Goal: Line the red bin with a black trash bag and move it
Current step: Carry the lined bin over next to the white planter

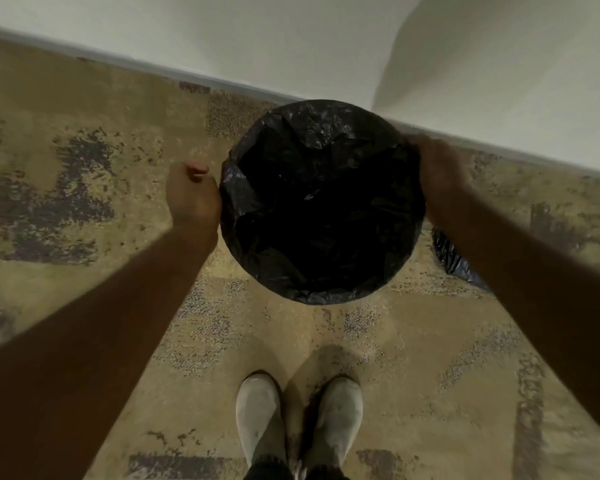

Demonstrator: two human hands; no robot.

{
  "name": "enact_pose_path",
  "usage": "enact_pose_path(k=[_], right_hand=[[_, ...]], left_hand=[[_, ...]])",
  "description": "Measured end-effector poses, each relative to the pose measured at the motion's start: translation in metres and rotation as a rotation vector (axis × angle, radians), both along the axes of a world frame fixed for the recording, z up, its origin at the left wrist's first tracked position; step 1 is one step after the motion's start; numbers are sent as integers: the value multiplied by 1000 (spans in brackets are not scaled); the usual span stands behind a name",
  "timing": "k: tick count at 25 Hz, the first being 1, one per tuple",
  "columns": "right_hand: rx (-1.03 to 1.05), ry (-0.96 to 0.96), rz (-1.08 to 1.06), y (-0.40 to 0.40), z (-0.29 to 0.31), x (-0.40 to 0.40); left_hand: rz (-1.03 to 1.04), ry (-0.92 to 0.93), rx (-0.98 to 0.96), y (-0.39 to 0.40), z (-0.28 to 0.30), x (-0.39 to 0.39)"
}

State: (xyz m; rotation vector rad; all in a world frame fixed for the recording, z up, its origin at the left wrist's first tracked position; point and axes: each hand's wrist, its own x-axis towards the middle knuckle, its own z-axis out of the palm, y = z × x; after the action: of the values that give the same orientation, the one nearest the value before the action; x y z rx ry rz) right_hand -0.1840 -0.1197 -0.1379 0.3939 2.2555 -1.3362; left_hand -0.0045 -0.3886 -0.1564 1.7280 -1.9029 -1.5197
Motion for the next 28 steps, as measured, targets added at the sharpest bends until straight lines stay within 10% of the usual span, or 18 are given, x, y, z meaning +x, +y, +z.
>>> enact_pose_path(k=[14,28], right_hand=[[103,-137,-188,47,7,157],[-153,-305,-237,-9,182,228]], left_hand=[[215,-61,462,112,44,74],[437,17,612,56,207,174]])
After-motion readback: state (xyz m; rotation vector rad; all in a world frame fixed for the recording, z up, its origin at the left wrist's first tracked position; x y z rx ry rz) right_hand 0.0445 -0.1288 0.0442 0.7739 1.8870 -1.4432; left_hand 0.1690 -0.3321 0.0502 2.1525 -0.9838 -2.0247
